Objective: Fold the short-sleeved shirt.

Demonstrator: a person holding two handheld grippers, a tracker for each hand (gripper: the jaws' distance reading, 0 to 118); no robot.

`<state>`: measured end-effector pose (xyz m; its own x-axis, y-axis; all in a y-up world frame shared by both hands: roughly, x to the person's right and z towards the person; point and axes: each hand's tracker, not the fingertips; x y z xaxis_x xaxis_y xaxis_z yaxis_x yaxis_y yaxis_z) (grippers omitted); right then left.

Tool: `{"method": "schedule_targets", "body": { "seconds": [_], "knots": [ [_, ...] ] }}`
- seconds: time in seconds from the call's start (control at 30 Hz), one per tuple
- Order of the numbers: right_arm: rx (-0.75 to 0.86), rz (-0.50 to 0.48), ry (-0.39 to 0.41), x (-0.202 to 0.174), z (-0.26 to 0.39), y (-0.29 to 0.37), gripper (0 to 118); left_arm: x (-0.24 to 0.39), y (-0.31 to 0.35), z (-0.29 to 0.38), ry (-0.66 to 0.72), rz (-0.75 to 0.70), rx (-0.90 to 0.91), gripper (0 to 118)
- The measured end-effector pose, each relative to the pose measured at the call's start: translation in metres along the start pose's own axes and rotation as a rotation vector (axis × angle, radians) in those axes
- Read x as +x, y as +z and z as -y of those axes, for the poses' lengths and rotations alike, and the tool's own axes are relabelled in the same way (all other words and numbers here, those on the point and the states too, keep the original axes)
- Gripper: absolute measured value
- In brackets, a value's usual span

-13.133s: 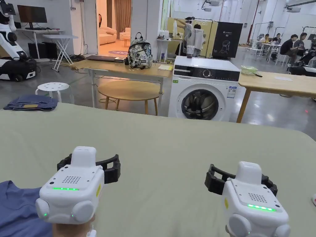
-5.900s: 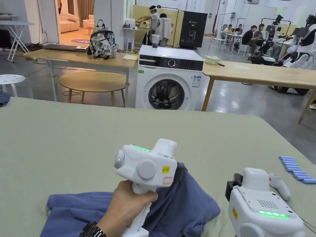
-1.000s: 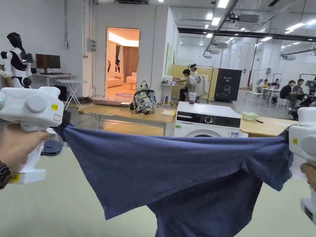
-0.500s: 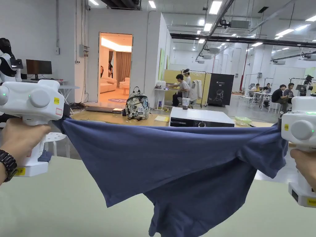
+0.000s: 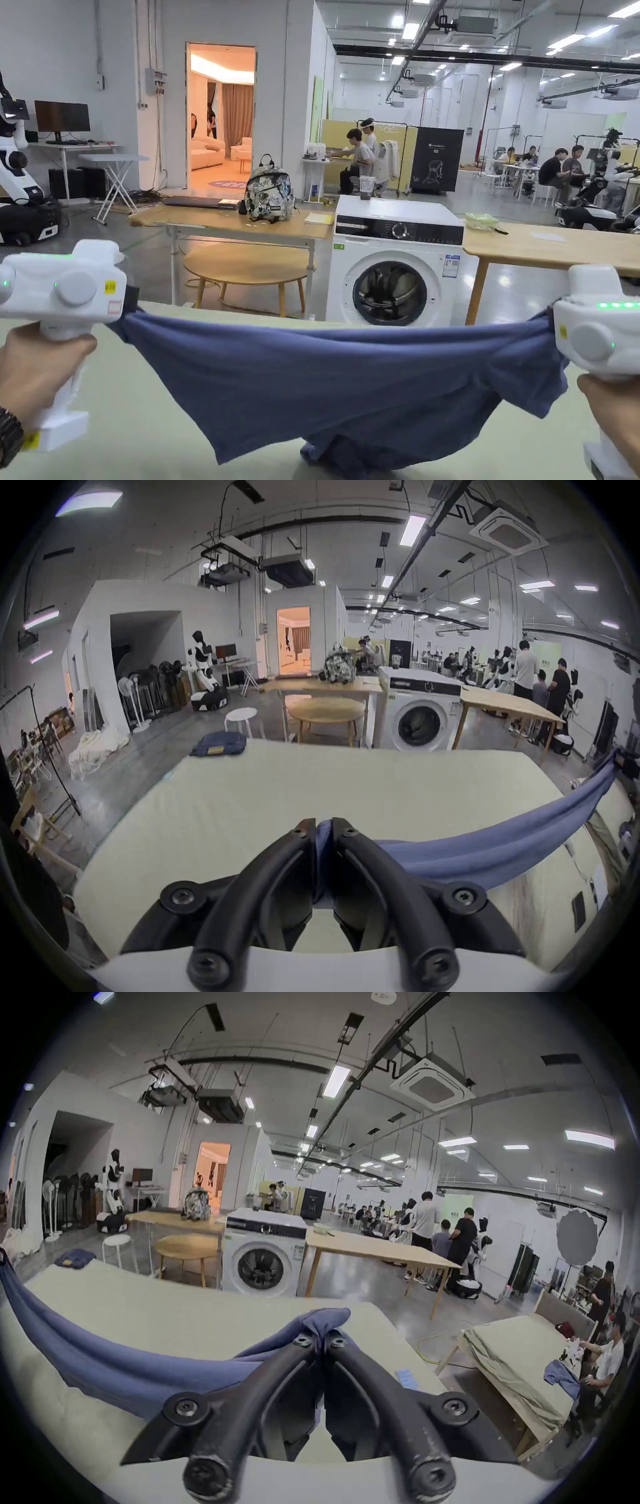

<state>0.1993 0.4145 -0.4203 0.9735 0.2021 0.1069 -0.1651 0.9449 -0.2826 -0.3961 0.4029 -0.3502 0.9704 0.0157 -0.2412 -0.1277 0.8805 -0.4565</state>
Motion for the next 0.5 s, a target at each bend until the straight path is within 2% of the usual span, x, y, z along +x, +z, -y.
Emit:
{"method": "schedule_targets", "body": {
  "seconds": [0.13, 0.4, 0.43, 0.5],
  "knots": [
    [-0.068, -0.015, -0.009, 0.004, 0.053, 0.021, 1, -0.006, 0.007, 0.056, 0.016, 0.025, -0.046, 3],
    [-0.19, -0.039, 0.034, 0.006, 0.149, 0.065, 1, -0.005, 0.043, 0.166, -0.004, 0.065, -0.16, 3],
    [-0.203, -0.04, 0.039, 0.006, 0.159, 0.068, 1, -0.004, 0.036, 0.142, -0.005, 0.061, -0.164, 3],
    [-0.234, -0.034, 0.061, 0.006, 0.178, 0.076, 1, -0.018, 0.024, 0.156, -0.002, 0.071, -0.191, 3]
  ]
}}
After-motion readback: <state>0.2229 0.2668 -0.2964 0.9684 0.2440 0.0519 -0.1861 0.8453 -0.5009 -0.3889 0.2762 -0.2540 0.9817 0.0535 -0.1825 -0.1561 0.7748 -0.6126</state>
